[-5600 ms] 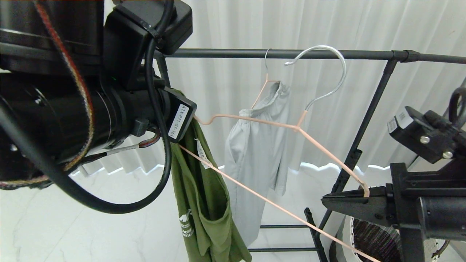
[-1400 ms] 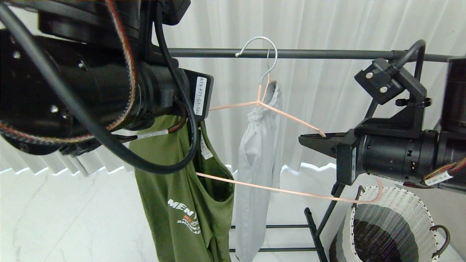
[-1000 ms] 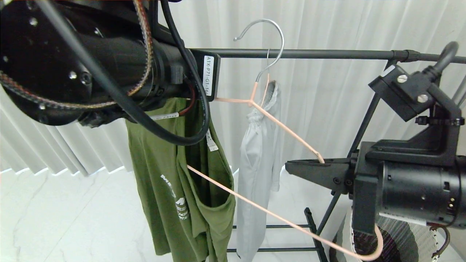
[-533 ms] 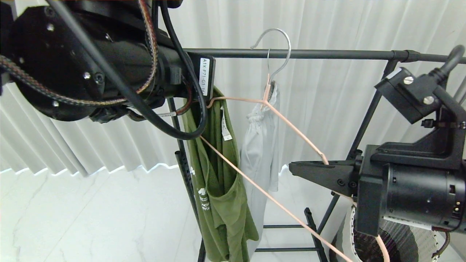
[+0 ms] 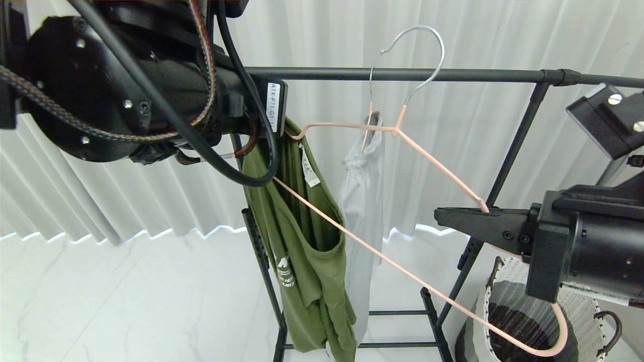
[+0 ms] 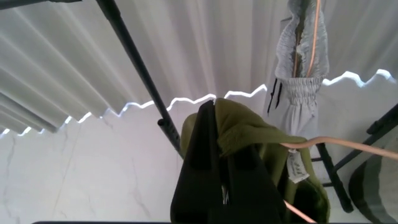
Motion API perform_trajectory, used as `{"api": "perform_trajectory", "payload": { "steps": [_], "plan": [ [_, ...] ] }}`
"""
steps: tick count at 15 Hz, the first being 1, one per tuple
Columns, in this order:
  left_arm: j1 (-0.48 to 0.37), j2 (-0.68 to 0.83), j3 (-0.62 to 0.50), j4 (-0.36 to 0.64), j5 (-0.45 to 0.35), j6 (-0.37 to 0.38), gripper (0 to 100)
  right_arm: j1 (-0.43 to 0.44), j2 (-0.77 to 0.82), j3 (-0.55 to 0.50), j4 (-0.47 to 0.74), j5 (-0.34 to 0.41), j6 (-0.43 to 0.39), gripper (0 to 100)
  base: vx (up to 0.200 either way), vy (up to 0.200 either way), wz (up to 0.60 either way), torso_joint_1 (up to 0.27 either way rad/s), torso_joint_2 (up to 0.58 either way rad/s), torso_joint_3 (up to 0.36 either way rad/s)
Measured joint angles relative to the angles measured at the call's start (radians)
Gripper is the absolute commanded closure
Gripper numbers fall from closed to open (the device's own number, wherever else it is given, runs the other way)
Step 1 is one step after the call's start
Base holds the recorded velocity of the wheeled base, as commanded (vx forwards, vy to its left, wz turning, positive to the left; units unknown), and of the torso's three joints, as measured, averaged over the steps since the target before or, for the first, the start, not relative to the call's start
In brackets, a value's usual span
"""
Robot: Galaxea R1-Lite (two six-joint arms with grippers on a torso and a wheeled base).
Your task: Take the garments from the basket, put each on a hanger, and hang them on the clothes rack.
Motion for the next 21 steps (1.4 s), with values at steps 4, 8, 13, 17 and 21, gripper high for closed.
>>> {"api": "perform_trajectory", "payload": {
  "steps": [4,8,13,17,21],
  "plan": [
    [-0.027,-0.001,0.016,-0.001,-0.003,0.034,100,-0.018,0.000,0.000,-0.008,-0.003,-0.014,100,0.000,0.000,0.00,0.000,0.00,0.000],
    [-0.099,-0.002,0.016,-0.003,-0.004,0.014,100,-0.021,0.036,-0.005,-0.078,-0.002,-0.034,100,0.000,0.000,0.00,0.000,0.00,0.000],
    [-0.160,0.000,0.005,-0.004,-0.006,-0.034,100,-0.001,0.090,-0.008,-0.123,0.008,-0.041,100,0.000,0.000,0.00,0.000,0.00,0.000],
    [-0.192,0.007,-0.024,-0.004,-0.008,-0.051,100,0.016,0.143,-0.025,-0.178,0.010,-0.057,100,0.000,0.000,0.00,0.000,0.00,0.000],
    [-0.214,0.020,-0.065,-0.004,-0.038,-0.070,100,0.033,0.196,-0.063,-0.203,0.009,-0.066,100,0.000,0.000,0.00,0.000,0.00,0.000]
  ]
}}
